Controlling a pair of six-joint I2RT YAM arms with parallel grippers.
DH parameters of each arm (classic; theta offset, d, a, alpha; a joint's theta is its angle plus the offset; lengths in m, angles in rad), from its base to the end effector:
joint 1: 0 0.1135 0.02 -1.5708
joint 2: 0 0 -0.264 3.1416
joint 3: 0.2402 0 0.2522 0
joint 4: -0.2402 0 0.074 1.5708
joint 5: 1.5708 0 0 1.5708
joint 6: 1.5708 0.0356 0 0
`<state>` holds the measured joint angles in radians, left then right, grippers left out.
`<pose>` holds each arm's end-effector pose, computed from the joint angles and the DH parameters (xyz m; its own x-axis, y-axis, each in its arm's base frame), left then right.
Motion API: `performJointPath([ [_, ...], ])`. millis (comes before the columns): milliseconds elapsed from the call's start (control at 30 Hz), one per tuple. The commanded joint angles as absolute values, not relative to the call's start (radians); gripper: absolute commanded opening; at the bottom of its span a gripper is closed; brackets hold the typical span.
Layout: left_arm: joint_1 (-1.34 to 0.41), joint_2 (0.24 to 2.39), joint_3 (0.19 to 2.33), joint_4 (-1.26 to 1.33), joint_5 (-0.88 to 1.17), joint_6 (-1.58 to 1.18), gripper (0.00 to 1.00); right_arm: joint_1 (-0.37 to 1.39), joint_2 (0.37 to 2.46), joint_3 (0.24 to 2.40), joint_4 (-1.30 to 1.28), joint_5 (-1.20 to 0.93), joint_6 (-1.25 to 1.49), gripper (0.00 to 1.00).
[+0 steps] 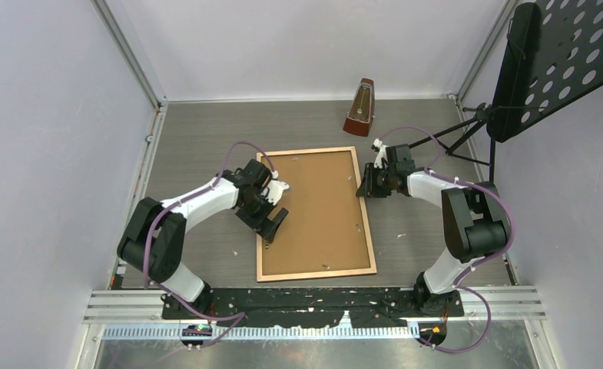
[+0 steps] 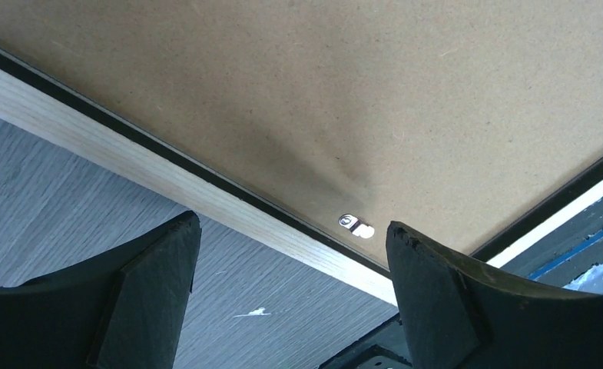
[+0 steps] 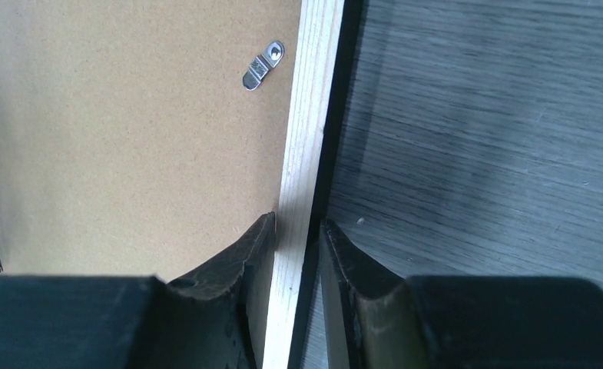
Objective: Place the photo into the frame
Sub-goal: Install the photo frame at the center of the board.
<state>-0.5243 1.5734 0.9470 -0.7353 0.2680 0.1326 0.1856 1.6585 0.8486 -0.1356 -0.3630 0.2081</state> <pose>0.2349 -0.1467 0.1765 -0.7693 0.5921 -0.2400 0.6376 0.7354 -0.2293 0.3105 0.0712 0.1535 -0.8575 0.0355 -0.5132 -0.2040 0.8923 0.4026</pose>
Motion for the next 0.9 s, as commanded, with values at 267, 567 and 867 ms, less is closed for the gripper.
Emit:
performJointPath([
  [267,-0.607,1.48,0.896,-0.651,0.155,0.059,0.84,0.18,1.67,0.898,-0.106,-0.338,0.168,0.32],
  [567,-0.65,1.576,0.942,-0.692,0.116,0.058,0.83,0.179,1.687,0.914,-0.117,-0.324,0.164,0.28],
  [867,-0.647,1.551,0.936,-0.687,0.112,0.063,0.87,0.179,1.719,0.96,-0.135,-0.269,0.185,0.06],
])
